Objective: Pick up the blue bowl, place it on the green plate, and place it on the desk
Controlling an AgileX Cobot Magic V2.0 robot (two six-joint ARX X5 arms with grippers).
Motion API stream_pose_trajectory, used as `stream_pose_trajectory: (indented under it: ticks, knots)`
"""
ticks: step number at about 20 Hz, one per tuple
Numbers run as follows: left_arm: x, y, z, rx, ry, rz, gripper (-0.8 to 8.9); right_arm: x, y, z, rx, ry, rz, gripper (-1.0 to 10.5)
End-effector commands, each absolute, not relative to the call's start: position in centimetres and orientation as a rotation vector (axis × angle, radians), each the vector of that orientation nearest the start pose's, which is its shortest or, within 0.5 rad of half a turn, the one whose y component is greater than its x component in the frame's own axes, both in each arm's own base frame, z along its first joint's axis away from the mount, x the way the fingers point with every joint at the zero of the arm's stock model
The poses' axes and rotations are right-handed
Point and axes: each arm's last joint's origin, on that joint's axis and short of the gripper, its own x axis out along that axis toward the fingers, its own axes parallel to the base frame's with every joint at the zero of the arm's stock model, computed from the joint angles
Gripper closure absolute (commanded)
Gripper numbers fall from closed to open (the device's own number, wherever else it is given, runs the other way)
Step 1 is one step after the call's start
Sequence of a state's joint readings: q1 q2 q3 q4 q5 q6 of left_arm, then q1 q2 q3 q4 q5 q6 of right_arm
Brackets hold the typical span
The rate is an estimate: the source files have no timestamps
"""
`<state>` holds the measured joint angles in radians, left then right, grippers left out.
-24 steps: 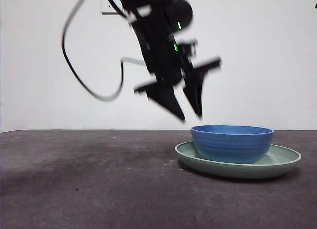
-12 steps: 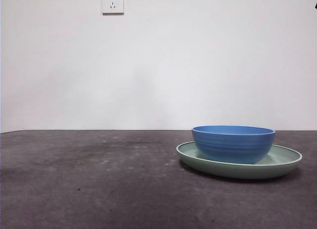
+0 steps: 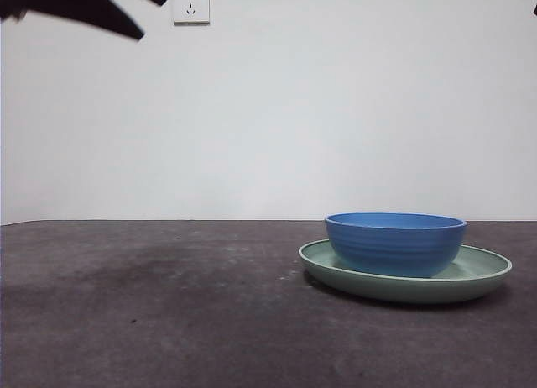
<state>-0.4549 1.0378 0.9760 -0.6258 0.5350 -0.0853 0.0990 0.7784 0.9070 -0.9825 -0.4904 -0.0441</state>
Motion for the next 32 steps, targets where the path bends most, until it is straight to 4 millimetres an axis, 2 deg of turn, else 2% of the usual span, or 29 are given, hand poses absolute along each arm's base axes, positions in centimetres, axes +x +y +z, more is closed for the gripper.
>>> stream_pose_trajectory:
  ticks: [1,10,16,19,21,24,27,32]
  knots:
    - [17.4,-10.3,30.5,-0.096,0.774,-0.958,6.23,12.8,2.7,31.4,0.132,0.819,0.57,5.4]
    - [17.2,-10.3,30.3,-0.098,0.787,-0.963,6.23,12.8,2.7,31.4,0.155,0.828,0.551,5.4]
    - [17.2,-10.3,30.3,-0.098,0.787,-0.963,6.23,13.7,2.3,31.0,0.189,0.878,0.367,5.4]
    - [17.2,-10.3,30.3,-0.095,0.785,-0.965,6.23,16.1,2.4,30.1,0.199,0.914,0.305,5.5]
    - [17.2,-10.3,30.3,-0.094,0.785,-0.965,6.23,18.6,2.7,29.1,0.202,0.922,0.302,6.0]
    - [17.2,-10.3,30.3,-0.094,0.786,-0.965,6.23,22.4,2.7,26.5,0.226,0.991,0.274,6.1]
    - [17.2,-10.3,30.3,-0.092,0.784,-0.966,6.23,25.4,2.8,23.6,0.231,1.051,0.271,6.1]
    - [17.2,-10.3,30.3,-0.092,0.784,-0.966,6.23,28.3,3.0,19.9,0.236,1.104,0.264,6.4]
